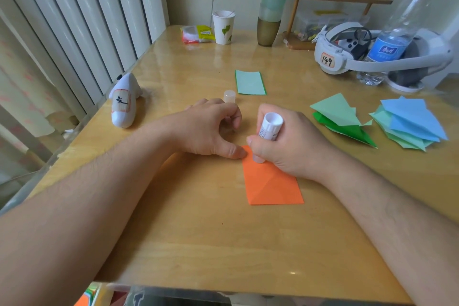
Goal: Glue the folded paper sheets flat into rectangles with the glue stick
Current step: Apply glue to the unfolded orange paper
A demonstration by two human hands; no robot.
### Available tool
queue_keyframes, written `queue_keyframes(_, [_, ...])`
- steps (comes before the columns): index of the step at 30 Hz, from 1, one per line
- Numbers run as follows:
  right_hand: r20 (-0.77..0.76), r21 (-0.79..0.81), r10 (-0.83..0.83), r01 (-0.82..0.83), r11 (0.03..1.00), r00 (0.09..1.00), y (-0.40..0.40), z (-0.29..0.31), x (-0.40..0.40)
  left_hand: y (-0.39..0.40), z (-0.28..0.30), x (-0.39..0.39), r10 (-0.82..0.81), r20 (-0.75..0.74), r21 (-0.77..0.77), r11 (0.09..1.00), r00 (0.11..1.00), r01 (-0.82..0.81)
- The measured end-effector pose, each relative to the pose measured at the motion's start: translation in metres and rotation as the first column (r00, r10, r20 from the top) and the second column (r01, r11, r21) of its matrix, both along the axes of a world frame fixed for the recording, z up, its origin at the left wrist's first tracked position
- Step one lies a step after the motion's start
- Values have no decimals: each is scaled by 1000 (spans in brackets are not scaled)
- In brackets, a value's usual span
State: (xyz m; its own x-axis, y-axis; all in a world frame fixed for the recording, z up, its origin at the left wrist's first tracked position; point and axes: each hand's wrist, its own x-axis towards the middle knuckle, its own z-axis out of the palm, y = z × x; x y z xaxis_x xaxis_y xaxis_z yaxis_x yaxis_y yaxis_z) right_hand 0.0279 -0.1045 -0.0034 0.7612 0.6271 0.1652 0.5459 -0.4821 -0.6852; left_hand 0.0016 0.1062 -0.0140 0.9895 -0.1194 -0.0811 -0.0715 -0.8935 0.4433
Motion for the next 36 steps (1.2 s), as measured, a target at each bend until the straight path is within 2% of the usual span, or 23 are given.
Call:
queue_keyframes(11, [-84,-27,-26,23,999,996,-36,0,19,1,1,0,-14,30,-20,1000,999,15])
queue_keyframes(16, [-69,-27,-26,24,999,997,-37,-2,21,0,1,-1,-22,25,-16,1000,999,23])
queue_keyframes(18, [-78,41,-34,38,998,996,-37,-2,22,0,1,-1,-23,24,-14,1000,999,23])
queue_keyframes(22, [-109,350,-87,120,929,990,-36,-1,28,1,1,0,-20,15,-8,1000,1000,20])
queue_keyframes(24, [-114,407,-78,118,906,990,-32,-2,27,1,1,0,-18,6,-7,1000,1000,18])
queue_keyframes(27, [-87,379,-45,75,922,995,-23,-6,18,0,2,1,-16,-1,1,1000,1000,16])
queue_keyframes(32, [-39,181,38,-30,983,999,-11,-6,4,0,0,1,-7,0,10,1000,1000,7])
queue_keyframes(36, [-2,58,40,-39,998,999,-5,-3,-1,0,0,1,-5,4,14,1000,1000,5])
